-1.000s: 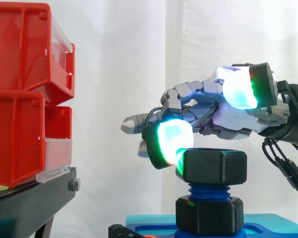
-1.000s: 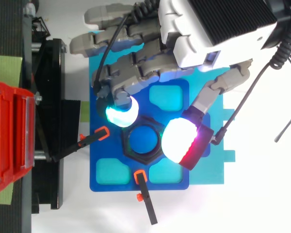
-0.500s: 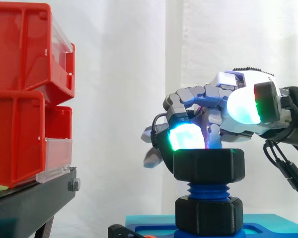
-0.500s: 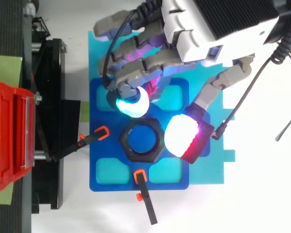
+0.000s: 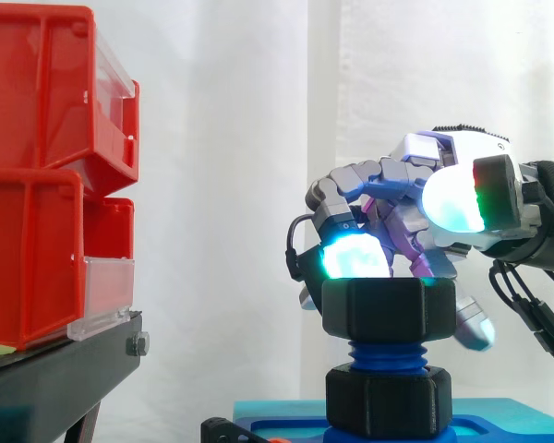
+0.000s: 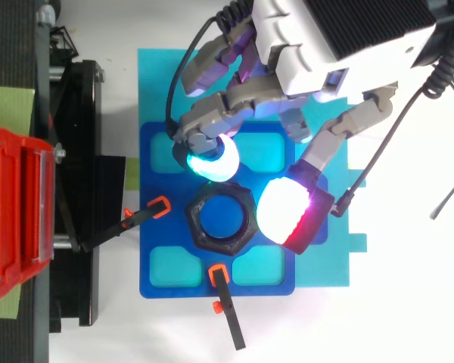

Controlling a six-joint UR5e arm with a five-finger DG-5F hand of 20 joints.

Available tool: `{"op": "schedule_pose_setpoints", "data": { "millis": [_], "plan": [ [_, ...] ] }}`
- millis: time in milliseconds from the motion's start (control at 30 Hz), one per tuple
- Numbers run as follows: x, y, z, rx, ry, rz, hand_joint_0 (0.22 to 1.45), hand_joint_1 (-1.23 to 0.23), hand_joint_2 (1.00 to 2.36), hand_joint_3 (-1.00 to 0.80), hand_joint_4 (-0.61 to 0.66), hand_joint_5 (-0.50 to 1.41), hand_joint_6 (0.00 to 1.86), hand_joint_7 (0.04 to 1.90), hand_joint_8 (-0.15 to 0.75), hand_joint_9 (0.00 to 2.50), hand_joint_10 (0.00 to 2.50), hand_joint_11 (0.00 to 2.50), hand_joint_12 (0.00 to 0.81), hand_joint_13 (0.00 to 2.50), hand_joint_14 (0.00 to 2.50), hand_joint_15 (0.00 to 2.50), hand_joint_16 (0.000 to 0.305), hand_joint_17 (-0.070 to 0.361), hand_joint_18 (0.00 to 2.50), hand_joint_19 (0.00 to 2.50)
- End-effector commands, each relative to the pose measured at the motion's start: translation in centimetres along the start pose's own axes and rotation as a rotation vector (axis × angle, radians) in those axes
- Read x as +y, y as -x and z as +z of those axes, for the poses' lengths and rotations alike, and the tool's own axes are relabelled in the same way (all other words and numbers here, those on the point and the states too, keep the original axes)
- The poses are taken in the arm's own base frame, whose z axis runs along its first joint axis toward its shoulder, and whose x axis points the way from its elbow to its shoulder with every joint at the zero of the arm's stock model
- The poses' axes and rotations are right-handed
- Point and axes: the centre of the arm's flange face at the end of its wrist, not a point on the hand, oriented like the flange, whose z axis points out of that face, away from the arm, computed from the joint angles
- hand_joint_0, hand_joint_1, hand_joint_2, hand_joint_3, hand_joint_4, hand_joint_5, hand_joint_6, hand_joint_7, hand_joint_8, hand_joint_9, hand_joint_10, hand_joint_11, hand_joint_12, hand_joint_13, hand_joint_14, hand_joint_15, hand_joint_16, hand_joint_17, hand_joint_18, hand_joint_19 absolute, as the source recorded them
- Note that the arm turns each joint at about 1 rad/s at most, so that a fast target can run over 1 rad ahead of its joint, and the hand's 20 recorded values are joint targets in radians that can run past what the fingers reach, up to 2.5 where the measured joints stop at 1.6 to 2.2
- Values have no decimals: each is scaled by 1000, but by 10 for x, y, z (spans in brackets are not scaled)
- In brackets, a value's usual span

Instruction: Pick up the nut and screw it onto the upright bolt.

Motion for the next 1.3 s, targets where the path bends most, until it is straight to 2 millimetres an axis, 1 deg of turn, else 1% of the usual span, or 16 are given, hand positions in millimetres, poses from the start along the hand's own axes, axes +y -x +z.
{"op": "schedule_pose_setpoints", "data": {
  "millis": [0,200,333,367,433,600,733,767,833,867,900,933,1067,1100,1167,1267],
  "plan": [
    [1,0,1,-3,4,0,503,-342,1000,-500,36,101,562,1290,231,2095,13,394,126,1442,0,0,5,-11,941,17],
    [1,6,4,-12,7,-6,498,-333,1000,-500,38,105,563,1288,314,2397,25,826,164,1772,3,102,2,-5,1028,62],
    [2,12,6,-18,11,-11,499,-332,1000,-500,40,108,553,1303,349,2480,26,982,186,1952,10,255,1,-3,1052,80],
    [2,12,6,-18,11,-11,499,-332,1000,-500,39,109,550,1308,346,2488,27,985,180,1961,10,256,1,-3,1053,80],
    [3,14,7,-18,11,-11,500,-331,1000,-500,44,114,540,1325,357,2500,27,1079,207,2096,15,422,0,0,1081,83],
    [3,23,8,-20,12,-13,499,-333,1000,-500,36,123,518,1367,298,2500,25,1227,219,2232,23,613,2,4,1122,88],
    [4,34,11,-17,21,-16,499,-336,1000,-500,46,125,506,1412,298,2500,26,1271,223,2219,21,617,3,8,1109,93],
    [4,35,10,-16,21,-15,499,-336,1000,-500,57,117,500,1423,311,2500,25,1189,230,2127,20,575,7,16,1072,115],
    [6,44,13,-18,25,-19,499,-325,1000,-500,109,81,503,1345,332,2280,25,971,245,1909,20,511,18,40,980,169],
    [8,54,16,-22,30,-24,497,-322,1000,-500,148,52,505,1266,314,2110,23,845,238,1821,18,473,22,50,966,187],
    [8,58,17,-25,33,-27,495,-320,1000,-500,193,14,505,1071,281,1872,20,686,224,1665,14,390,26,58,933,200],
    [9,60,18,-25,35,-27,492,-321,1000,-500,209,-11,505,966,266,1768,20,594,230,1488,12,321,29,64,890,212],
    [14,73,22,-28,51,-37,482,-332,1000,-500,171,-81,503,787,223,1472,9,276,234,1014,3,91,34,76,700,180],
    [13,72,22,-26,51,-38,478,-337,1000,-500,162,-98,502,720,198,1352,4,145,234,845,0,8,32,72,544,126],
    [15,70,24,-23,52,-36,471,-339,1000,-500,155,-120,502,667,187,1200,0,26,242,698,0,0,32,72,386,51],
    [15,54,21,-4,44,-20,460,-334,1000,-500,122,-157,501,593,178,909,0,0,255,444,0,0,31,70,29,0]
  ]
}}
